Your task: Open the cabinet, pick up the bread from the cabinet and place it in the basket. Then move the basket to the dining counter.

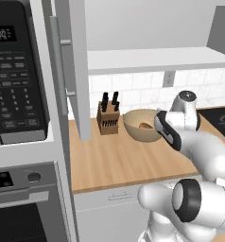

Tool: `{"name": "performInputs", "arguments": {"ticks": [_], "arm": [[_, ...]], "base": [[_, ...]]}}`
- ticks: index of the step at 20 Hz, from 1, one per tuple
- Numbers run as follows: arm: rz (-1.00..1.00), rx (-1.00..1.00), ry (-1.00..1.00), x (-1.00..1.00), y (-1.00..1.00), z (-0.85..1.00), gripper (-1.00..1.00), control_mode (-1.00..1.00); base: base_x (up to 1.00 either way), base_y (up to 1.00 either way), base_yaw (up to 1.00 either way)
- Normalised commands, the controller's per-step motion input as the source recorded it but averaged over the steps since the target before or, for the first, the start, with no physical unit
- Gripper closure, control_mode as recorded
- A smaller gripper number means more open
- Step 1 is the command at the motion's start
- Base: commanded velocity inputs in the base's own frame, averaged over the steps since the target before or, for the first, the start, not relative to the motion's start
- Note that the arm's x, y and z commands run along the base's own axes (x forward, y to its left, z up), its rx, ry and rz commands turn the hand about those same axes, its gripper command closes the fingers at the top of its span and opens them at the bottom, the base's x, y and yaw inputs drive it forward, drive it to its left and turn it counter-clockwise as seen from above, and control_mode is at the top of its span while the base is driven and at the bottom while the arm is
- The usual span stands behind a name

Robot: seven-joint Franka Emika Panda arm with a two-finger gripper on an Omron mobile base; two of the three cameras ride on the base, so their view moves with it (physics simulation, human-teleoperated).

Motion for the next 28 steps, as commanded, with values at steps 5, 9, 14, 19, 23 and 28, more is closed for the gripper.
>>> {"name": "performInputs", "arguments": {"ticks": [5, 9, 14, 19, 23, 28], "arm": [[-0.01, 0.31, 0.06, 0.09, -0.16, 0.01, -1.00, -1.00], [-0.04, 0.23, 0.08, 0.34, 0.00, 0.00, -1.00, -1.00], [-0.08, 0.13, 0.08, 0.34, 0.00, -0.05, -1.00, -1.00], [-0.04, 0.02, 0.05, 0.11, 0.00, -0.19, -1.00, -1.00], [-0.08, 0.00, 0.02, 0.29, 0.00, -0.36, -1.00, -1.00], [-0.05, 0.00, 0.00, 0.33, 0.00, -0.38, -1.00, -1.00]], "base": [[0.00, 0.00, 0.00], [0.00, 0.00, 0.00], [0.00, 0.00, 0.00], [0.00, 0.00, 0.00], [0.00, 0.00, 0.00], [0.00, 0.00, 0.00]]}}
